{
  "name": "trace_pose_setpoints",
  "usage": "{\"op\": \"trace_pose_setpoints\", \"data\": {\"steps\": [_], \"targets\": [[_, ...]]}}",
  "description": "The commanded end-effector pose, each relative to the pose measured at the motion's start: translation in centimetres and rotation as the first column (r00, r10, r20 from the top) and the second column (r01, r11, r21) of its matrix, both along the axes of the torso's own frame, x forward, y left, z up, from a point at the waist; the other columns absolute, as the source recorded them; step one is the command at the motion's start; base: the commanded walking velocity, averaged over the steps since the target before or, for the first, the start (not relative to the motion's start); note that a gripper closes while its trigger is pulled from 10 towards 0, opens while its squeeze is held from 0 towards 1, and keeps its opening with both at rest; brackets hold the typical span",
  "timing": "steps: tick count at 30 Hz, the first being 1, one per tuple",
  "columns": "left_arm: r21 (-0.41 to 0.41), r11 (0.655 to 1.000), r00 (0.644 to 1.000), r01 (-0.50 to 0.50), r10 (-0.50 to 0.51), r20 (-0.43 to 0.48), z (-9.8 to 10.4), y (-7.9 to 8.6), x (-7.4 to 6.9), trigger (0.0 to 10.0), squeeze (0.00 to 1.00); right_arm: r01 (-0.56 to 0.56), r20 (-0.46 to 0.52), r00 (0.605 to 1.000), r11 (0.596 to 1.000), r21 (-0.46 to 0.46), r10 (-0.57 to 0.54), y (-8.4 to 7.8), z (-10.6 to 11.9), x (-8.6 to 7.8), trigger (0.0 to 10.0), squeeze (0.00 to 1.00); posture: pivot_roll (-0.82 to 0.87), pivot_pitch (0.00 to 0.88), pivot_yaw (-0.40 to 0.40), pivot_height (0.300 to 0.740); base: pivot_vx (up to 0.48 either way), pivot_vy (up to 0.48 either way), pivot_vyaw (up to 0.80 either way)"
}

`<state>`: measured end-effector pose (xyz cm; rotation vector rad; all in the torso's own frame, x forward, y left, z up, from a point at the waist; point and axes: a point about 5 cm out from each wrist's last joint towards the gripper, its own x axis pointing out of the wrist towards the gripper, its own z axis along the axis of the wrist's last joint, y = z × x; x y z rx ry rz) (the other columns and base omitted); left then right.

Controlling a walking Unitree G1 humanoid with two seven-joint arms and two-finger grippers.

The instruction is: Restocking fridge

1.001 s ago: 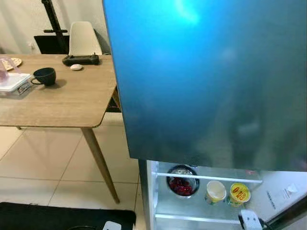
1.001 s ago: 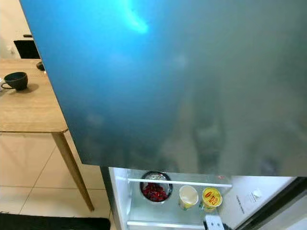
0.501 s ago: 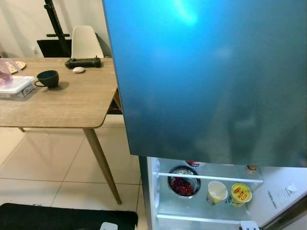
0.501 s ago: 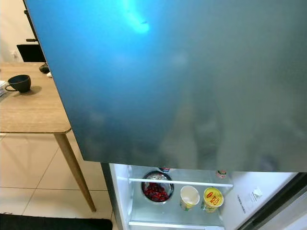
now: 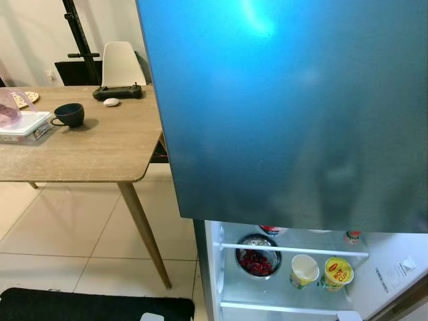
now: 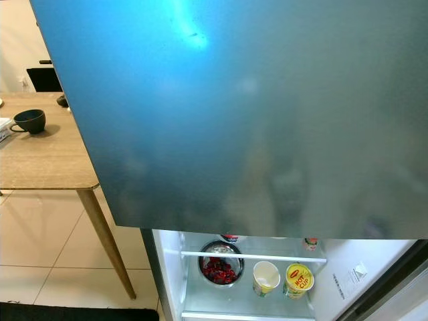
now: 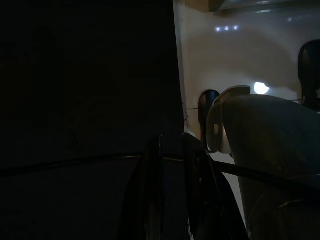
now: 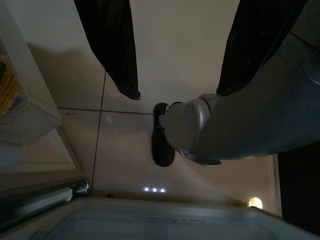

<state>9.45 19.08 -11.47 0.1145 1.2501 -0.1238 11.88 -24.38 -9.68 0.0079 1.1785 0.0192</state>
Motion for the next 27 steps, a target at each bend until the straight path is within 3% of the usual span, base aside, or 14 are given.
{"op": "trace_pose_setpoints", "data": {"steps": [1,15,22,27], "targets": [[-0.008,0.999,0.99,0.033,-0.034,-0.135,-0.7,-0.5,-3.3,10.0,0.0,0.014,0.024,1.0,1.0,-0.001,-0.014,-0.2,0.2,0.3,10.0,0.0,-0.07,0.0,-0.043,0.74,0.0,0.0,0.0],[0.007,1.0,0.992,0.006,-0.005,-0.126,-0.7,-0.2,-2.9,10.0,0.0,-0.064,-0.068,0.996,0.991,-0.115,0.056,-0.9,-0.1,-0.6,10.0,0.0,-0.07,0.0,-0.054,0.74,0.0,0.0,0.0],[0.007,1.0,0.996,-0.009,0.01,-0.087,-0.5,-0.2,-2.0,10.0,0.0,-0.052,0.006,0.999,0.985,-0.164,0.054,-1.7,0.9,1.6,10.0,0.0,-0.08,0.0,-0.052,0.74,0.0,0.0,0.0],[0.031,0.999,0.994,-0.026,0.029,-0.104,-0.5,0.7,-2.6,10.0,0.0,-0.04,0.041,0.998,0.981,-0.19,0.049,-1.9,1.3,2.7,10.0,0.0,-0.1,0.0,-0.052,0.74,0.0,0.0,0.0]]}}
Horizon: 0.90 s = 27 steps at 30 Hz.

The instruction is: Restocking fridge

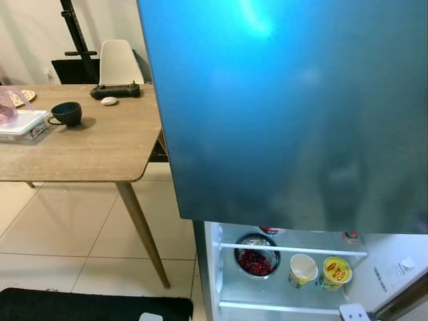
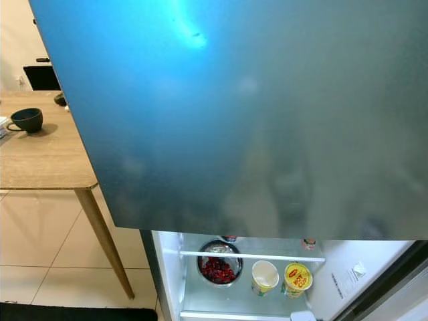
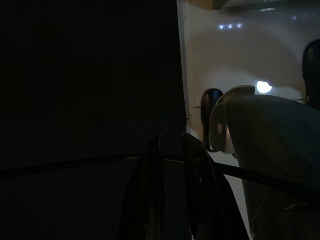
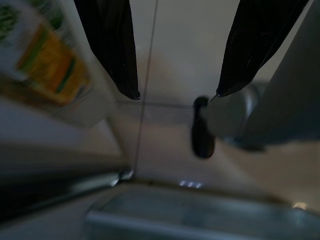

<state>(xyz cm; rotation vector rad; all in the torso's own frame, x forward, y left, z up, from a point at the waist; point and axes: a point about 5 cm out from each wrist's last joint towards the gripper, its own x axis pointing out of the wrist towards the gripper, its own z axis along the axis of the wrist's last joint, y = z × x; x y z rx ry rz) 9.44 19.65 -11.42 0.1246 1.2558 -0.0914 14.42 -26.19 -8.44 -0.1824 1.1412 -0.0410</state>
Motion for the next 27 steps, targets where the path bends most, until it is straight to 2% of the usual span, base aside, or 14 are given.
{"op": "trace_pose_setpoints", "data": {"steps": [1,6,9,13,15,18,27], "targets": [[0.009,1.0,0.994,-0.023,0.024,-0.105,-0.5,0.5,-2.8,10.0,0.0,0.0,0.01,1.0,1.0,-0.007,0.0,0.1,0.0,0.2,10.0,0.0,-0.1,0.0,-0.053,0.74,0.0,0.0,0.0],[0.042,0.999,0.995,-0.02,0.024,-0.093,-0.2,2.0,-2.5,10.0,0.0,-0.059,-0.001,0.998,0.998,0.009,0.059,1.5,-0.3,0.4,10.0,0.0,-0.1,0.0,-0.059,0.74,0.0,0.0,0.0],[0.045,0.995,0.995,-0.092,0.093,-0.026,0.2,2.4,-0.7,10.0,0.0,-0.14,-0.025,0.99,0.99,-0.008,0.14,1.9,-0.4,0.5,10.0,0.0,-0.06,0.0,-0.048,0.74,0.0,0.0,0.0],[0.035,0.992,0.992,-0.124,0.124,-0.002,0.3,2.3,-0.2,10.0,0.0,-0.098,-0.027,0.995,0.995,-0.007,0.098,1.7,-0.4,0.3,10.0,0.0,-0.06,0.0,-0.045,0.74,0.0,0.0,0.0],[0.03,0.993,0.994,-0.11,0.111,-0.02,0.1,1.8,-0.5,10.0,0.0,-0.126,-0.045,0.991,0.992,-0.014,0.125,1.9,-0.6,-0.1,10.0,0.0,-0.07,0.0,-0.033,0.74,0.0,0.0,0.0],[0.021,0.996,0.995,-0.092,0.093,-0.037,0.0,1.4,-0.9,10.0,0.0,-0.108,-0.031,0.994,0.994,0.005,0.108,2.1,-0.7,-0.1,10.0,0.0,-0.08,0.0,-0.036,0.74,0.0,0.0,0.0],[0.004,0.999,0.999,-0.032,0.032,-0.024,0.0,0.7,-0.2,10.0,0.0,-0.087,-0.028,0.996,0.996,-0.02,0.087,1.0,-0.4,-0.3,10.0,0.0,-0.07,0.006,-0.047,0.74,0.0,0.0,0.0]]}}
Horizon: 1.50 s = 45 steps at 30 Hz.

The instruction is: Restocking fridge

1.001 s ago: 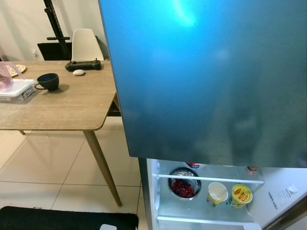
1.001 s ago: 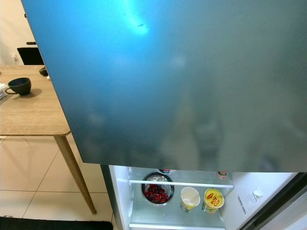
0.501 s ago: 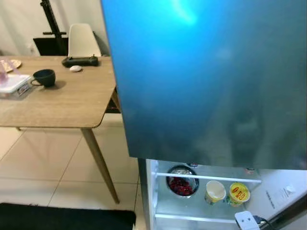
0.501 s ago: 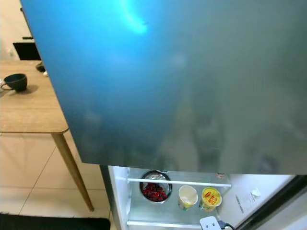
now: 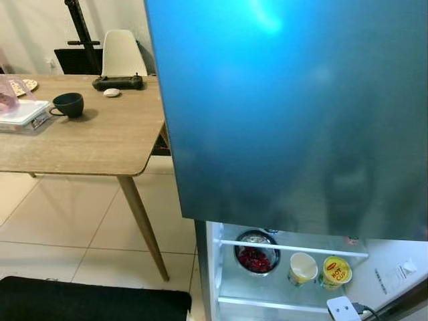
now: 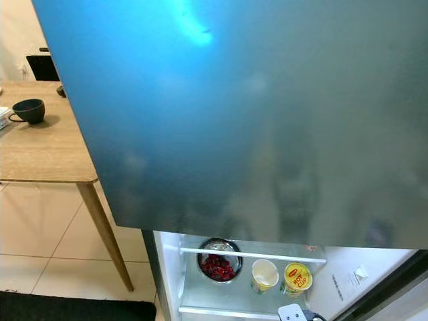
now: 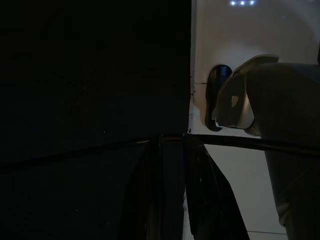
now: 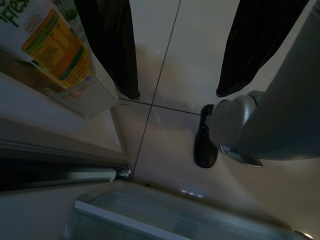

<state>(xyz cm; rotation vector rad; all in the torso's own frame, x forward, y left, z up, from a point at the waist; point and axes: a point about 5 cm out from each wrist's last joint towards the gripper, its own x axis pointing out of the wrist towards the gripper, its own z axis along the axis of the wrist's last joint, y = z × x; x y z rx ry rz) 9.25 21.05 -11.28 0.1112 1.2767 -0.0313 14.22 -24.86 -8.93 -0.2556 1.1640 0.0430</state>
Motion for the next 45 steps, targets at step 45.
{"op": "trace_pose_setpoints", "data": {"steps": [45], "targets": [[-0.059,0.996,0.998,0.064,-0.064,-0.002,-0.3,-2.7,0.4,10.0,0.0,-0.089,0.009,0.996,0.996,0.018,0.089,1.6,0.1,1.3,10.0,0.0,-0.06,0.0,-0.073,0.74,0.0,0.0,0.0]]}}
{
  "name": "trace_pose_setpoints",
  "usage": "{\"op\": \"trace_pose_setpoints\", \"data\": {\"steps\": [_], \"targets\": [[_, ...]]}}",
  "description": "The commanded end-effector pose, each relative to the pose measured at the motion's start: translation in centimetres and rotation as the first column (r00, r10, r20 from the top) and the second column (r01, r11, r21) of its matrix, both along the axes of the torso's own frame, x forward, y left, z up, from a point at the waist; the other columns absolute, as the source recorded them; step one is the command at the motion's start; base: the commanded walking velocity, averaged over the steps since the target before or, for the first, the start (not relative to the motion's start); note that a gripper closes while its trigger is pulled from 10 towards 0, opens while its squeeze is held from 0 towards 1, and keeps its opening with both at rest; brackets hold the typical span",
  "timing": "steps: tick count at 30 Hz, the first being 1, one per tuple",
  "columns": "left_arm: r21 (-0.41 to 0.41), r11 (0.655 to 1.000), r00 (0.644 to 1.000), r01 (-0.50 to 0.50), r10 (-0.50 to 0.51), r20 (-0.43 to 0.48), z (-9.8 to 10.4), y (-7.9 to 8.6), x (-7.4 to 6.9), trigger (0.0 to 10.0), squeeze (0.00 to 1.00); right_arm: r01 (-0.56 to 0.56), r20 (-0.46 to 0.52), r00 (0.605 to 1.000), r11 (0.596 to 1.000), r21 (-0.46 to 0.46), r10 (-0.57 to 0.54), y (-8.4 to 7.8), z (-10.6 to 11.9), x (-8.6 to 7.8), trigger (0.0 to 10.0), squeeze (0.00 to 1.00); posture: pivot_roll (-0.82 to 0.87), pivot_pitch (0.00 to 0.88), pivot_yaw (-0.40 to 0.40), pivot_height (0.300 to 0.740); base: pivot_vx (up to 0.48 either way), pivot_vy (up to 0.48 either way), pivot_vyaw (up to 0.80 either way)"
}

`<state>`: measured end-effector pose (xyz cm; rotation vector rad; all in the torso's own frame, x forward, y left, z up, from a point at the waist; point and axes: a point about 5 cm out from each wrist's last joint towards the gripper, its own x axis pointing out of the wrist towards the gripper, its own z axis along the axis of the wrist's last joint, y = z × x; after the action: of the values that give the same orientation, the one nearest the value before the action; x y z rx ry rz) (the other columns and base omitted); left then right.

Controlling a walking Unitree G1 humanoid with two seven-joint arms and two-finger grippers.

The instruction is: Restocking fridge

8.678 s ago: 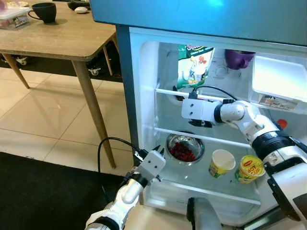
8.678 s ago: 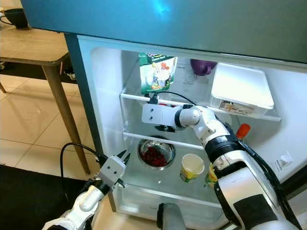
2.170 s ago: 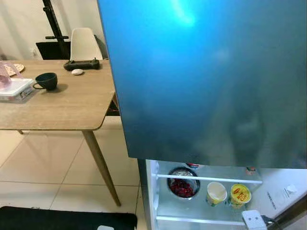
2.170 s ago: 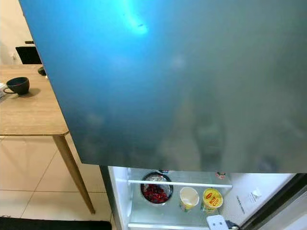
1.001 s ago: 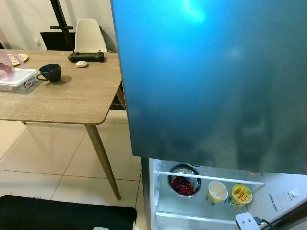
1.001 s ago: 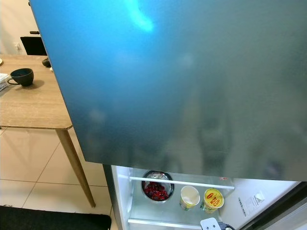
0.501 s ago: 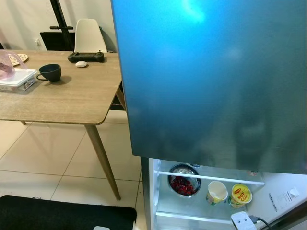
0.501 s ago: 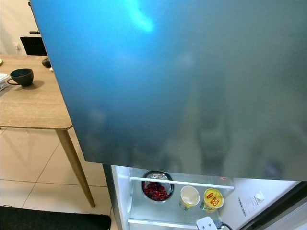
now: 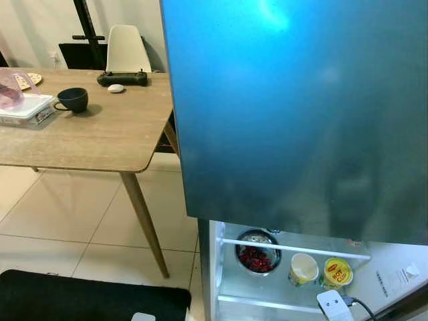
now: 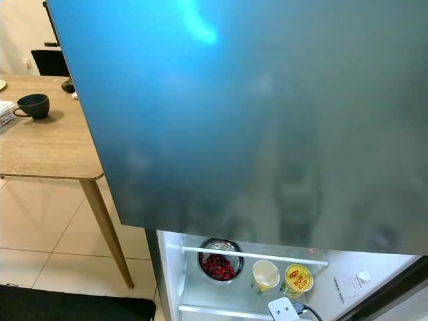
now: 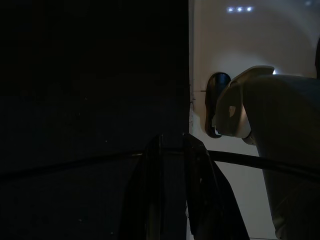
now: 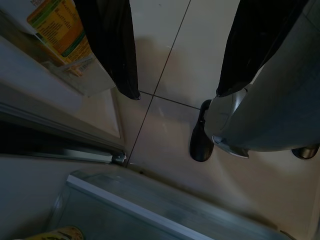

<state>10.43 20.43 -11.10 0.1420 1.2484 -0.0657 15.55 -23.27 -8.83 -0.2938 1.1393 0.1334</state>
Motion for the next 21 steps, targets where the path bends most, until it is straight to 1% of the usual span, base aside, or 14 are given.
{"op": "trace_pose_setpoints", "data": {"steps": [1,13,15,16,18,19,21], "targets": [[-0.061,0.998,0.999,0.022,-0.025,-0.034,-0.5,-2.13,-0.88,10.0,0.0,0.005,-0.005,1.0,1.0,0.001,-0.005,-0.03,-0.02,-0.04,10.0,0.0,-0.06,0.0,-0.073,0.74,0.0,0.0,0.0],[-0.057,0.998,0.999,0.028,-0.03,-0.035,-0.48,-1.93,-0.88,10.0,0.0,0.003,-0.003,1.0,1.0,0.015,-0.003,0.36,-0.08,0.02,10.0,0.0,-0.06,0.0,-0.066,0.74,0.0,0.0,0.0],[-0.056,0.998,0.999,0.029,-0.031,-0.034,-0.46,-1.91,-0.84,10.0,0.0,-0.014,-0.007,1.0,1.0,0.021,0.014,0.37,-0.08,-0.01,10.0,0.0,-0.06,0.0,-0.064,0.74,0.0,0.0,0.0],[-0.056,0.998,0.999,0.03,-0.032,-0.033,-0.45,-1.92,-0.79,10.0,0.0,0.014,0.001,1.0,0.999,0.043,-0.014,0.33,-0.04,0.01,10.0,0.0,0.0,0.0,0.0,0.74,0.0,0.0,0.0],[-0.057,0.998,0.999,0.03,-0.032,-0.033,-0.45,-1.92,-0.76,10.0,0.0,0.028,-0.005,1.0,0.998,0.06,-0.028,0.35,-0.07,-0.06,10.0,0.0,0.0,0.0,0.0,0.74,0.0,0.0,0.0],[-0.057,0.998,0.999,0.031,-0.033,-0.033,-0.45,-1.93,-0.75,10.0,0.0,0.015,-0.015,1.0,0.998,0.066,-0.014,0.49,-0.15,-0.2,10.0,0.0,-0.07,0.0,-0.062,0.74,0.0,0.0,0.0],[-0.056,0.998,0.999,0.032,-0.034,-0.034,-0.45,-1.94,-0.77,10.0,0.0,0.016,-0.025,1.0,0.997,0.078,-0.014,0.8,-0.34,-0.52,10.0,0.0,-0.06,0.0,-0.061,0.74,0.0,0.0,0.0]]}}
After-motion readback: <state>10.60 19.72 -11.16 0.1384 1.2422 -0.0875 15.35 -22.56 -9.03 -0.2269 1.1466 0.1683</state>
